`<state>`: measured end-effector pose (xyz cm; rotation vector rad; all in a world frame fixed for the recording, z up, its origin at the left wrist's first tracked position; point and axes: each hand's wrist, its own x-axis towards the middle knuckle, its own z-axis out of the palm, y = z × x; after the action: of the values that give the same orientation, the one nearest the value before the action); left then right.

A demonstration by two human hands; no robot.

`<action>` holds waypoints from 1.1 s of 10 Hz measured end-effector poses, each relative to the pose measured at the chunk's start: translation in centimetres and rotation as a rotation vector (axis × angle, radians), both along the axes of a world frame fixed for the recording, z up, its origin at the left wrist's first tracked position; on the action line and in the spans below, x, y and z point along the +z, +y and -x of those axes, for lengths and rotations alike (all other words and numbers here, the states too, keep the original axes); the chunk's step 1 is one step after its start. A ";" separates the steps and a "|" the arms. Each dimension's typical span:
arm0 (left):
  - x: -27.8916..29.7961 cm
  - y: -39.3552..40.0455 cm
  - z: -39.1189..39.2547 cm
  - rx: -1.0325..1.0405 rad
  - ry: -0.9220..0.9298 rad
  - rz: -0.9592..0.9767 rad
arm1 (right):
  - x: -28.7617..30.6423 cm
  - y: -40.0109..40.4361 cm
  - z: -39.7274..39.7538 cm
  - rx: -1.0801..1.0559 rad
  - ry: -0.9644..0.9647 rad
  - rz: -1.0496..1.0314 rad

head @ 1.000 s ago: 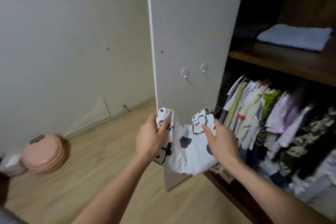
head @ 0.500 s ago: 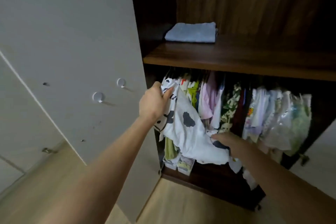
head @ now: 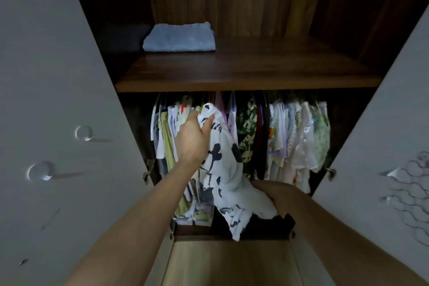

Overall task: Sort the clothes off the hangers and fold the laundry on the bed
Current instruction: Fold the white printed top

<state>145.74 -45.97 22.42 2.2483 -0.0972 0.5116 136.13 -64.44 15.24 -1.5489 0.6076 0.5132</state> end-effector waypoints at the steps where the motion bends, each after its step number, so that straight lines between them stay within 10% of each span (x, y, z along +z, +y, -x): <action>1: 3.1 -0.6 -1.9 -0.017 -0.107 0.152 | 8.5 0.8 -4.0 0.024 -0.083 -0.055; 3: 12.2 -0.4 -7.8 0.033 -0.232 0.356 | 17.9 -0.8 -12.0 -0.210 -0.545 0.162; 6: 16.1 -0.2 -18.3 0.227 -0.146 -0.037 | 23.8 -4.8 -21.9 -0.372 -1.202 1.168; 9: 12.1 2.9 -26.4 0.362 0.170 -0.436 | 18.7 -7.0 -35.8 0.195 -0.576 0.988; 11: 11.8 3.6 -25.6 -0.288 0.180 -0.526 | 18.4 -5.6 -35.3 0.542 -0.869 1.078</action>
<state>171.34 -42.38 34.26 2.7159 -0.5048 0.1309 171.38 -70.08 33.63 -2.7306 -0.3252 -0.2118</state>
